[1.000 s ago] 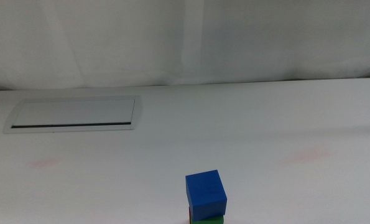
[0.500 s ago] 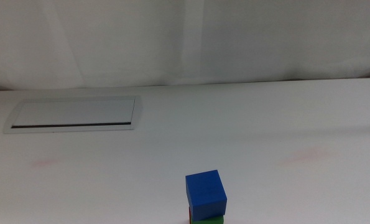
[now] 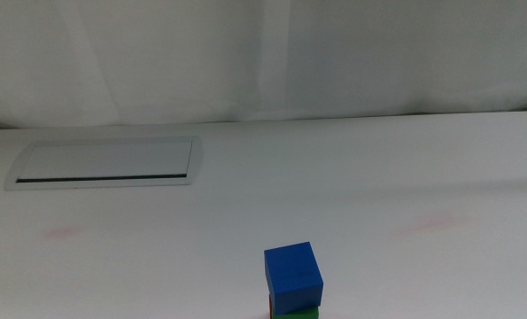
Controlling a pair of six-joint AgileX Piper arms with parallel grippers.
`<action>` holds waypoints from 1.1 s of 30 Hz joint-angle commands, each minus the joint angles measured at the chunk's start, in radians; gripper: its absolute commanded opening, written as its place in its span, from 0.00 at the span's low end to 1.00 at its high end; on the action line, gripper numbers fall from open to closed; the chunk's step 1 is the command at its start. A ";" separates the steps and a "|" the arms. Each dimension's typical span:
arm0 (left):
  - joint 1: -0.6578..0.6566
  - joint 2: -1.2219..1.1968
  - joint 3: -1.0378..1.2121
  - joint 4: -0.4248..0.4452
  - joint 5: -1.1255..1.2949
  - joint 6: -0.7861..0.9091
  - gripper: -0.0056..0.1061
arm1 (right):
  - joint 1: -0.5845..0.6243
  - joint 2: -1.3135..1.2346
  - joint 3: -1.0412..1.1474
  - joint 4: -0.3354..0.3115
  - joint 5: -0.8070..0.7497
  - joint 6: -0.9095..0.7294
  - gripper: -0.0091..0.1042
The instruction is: Stack red cubes first, then green, then blue cubes in a specific spot.
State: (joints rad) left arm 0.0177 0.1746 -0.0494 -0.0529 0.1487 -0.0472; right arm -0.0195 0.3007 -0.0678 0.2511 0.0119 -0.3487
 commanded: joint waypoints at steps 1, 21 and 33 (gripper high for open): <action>0.003 -0.004 0.004 -0.014 -0.018 -0.006 0.02 | 0.008 0.023 0.048 0.014 -0.135 -0.015 0.06; 0.003 -0.004 0.004 -0.008 -0.033 -0.004 0.02 | 0.010 -0.009 0.050 -0.008 -0.119 -0.018 0.06; 0.003 -0.004 0.004 -0.008 -0.033 -0.004 0.02 | 0.010 -0.208 0.050 0.059 -0.117 -0.018 0.06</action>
State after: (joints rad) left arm 0.0177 0.1746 -0.0494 -0.0529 0.1337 -0.0472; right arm -0.0114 0.1064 -0.0241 0.3066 -0.1115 -0.3625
